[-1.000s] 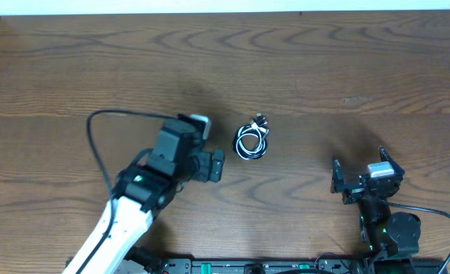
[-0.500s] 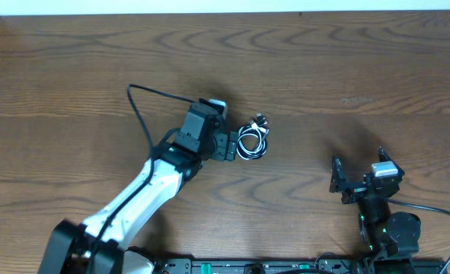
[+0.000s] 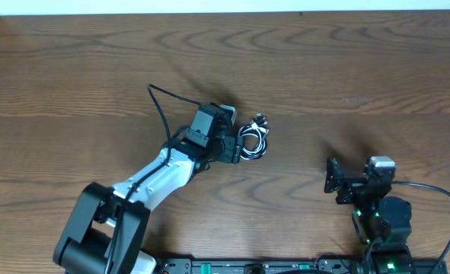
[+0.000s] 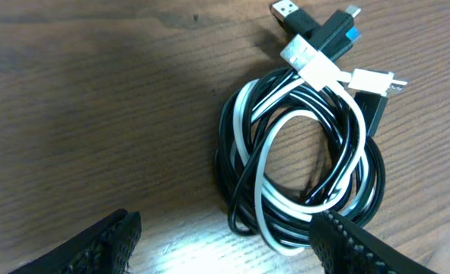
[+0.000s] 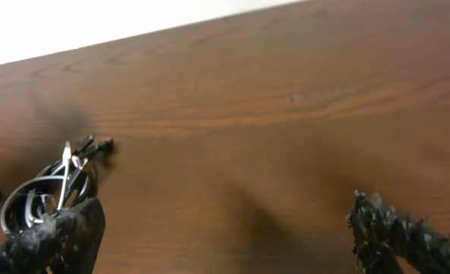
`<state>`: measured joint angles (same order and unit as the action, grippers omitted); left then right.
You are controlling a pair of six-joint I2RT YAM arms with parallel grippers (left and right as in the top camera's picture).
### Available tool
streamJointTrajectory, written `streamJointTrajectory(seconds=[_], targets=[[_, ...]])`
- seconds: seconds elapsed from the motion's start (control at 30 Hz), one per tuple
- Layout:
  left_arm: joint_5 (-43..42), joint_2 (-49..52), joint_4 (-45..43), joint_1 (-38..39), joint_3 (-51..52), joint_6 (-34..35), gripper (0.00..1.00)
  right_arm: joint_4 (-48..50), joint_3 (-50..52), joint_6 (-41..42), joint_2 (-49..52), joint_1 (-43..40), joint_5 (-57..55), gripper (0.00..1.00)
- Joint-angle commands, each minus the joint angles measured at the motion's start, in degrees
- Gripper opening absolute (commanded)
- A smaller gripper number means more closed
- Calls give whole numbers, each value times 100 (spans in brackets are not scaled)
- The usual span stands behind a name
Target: Untangle cables
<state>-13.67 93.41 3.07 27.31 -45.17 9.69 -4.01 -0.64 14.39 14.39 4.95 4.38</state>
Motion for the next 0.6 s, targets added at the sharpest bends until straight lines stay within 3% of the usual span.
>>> streamJointTrajectory(seconds=[0.0, 0.4, 0.43, 0.57], targets=[[-133, 151, -133, 68, -103, 186, 75, 15, -192, 221, 109, 31, 291, 99], [-131, 702, -494, 267, -103, 184, 70, -7, -192, 404, 177, 31, 660, 99], [-131, 702, -511, 267, -103, 184, 67, -11, -192, 404, 177, 31, 675, 99], [-136, 699, -634, 267, -103, 317, 37, -79, -192, 404, 177, 31, 678, 99]])
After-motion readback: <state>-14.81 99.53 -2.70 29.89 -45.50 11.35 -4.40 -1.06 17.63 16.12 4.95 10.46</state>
